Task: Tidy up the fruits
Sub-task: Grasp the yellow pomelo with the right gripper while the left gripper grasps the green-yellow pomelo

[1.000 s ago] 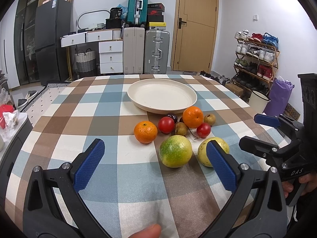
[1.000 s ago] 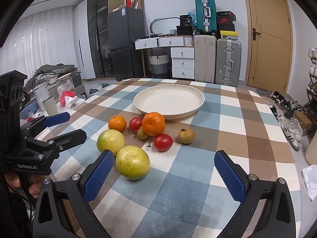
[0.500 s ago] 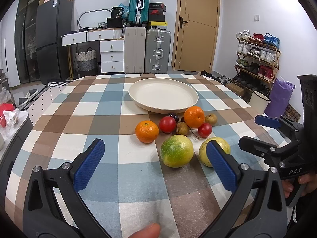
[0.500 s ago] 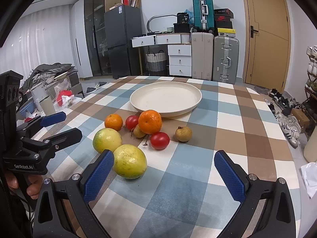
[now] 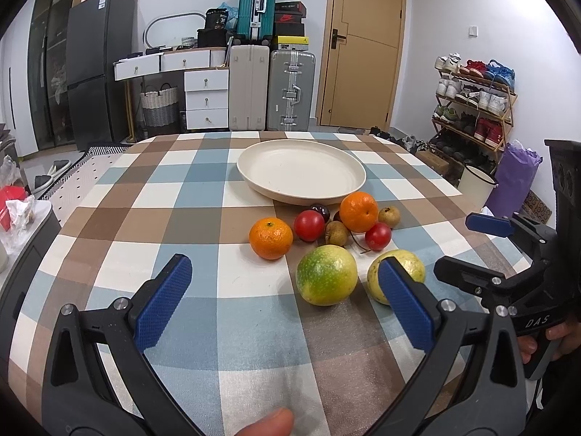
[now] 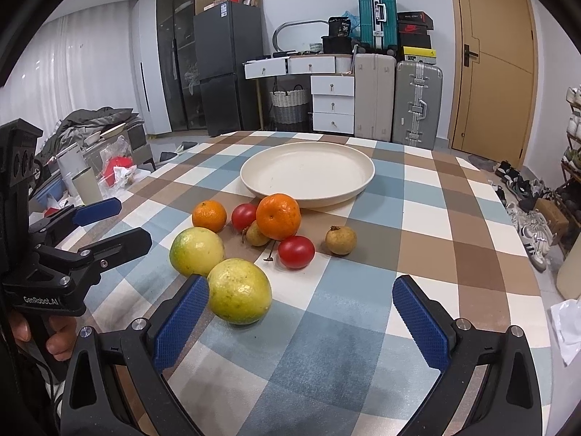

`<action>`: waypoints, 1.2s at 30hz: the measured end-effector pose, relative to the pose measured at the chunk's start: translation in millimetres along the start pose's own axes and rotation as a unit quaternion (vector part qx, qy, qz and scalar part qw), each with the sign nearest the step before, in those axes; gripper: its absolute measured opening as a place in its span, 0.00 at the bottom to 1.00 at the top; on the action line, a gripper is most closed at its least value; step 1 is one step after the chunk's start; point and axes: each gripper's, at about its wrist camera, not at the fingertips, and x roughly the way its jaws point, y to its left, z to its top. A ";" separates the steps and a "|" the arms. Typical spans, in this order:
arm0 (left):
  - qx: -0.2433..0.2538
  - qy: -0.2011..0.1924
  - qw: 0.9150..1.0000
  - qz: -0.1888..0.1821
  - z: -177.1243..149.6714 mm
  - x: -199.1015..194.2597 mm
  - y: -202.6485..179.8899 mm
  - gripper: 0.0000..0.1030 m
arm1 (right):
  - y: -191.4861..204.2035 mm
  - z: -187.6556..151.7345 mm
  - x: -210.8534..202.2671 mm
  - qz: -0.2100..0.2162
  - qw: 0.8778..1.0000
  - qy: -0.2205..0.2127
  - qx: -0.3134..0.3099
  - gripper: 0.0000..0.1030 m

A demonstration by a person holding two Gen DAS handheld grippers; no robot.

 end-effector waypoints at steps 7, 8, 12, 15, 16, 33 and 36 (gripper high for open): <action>-0.006 0.021 1.000 0.001 2.1 6.5 0.9 0.99 | 8.6 1.3 8.0 -0.007 0.999 0.024 -0.022 1.00; -0.008 0.023 1.000 0.001 2.2 7.3 1.6 0.99 | 9.8 1.0 9.3 -0.010 0.999 0.028 -0.024 1.00; -0.009 0.028 1.000 0.003 3.0 11.4 3.8 0.99 | 8.7 1.6 17.6 0.027 0.998 0.057 -0.001 1.00; -0.008 0.035 0.999 0.002 5.2 16.7 4.8 0.99 | 15.5 0.6 26.5 0.020 0.997 0.073 -0.011 1.00; -0.008 0.038 0.999 0.001 6.0 19.3 5.4 0.99 | 16.1 0.2 29.1 0.021 0.997 0.079 -0.012 1.00; -0.007 0.069 0.997 -0.023 6.4 34.8 11.2 0.99 | 31.6 4.9 56.8 0.063 0.990 0.124 -0.012 0.67; 0.001 0.072 0.997 -0.026 5.8 35.4 7.5 0.99 | 29.0 4.8 57.2 0.073 0.990 0.125 -0.003 0.52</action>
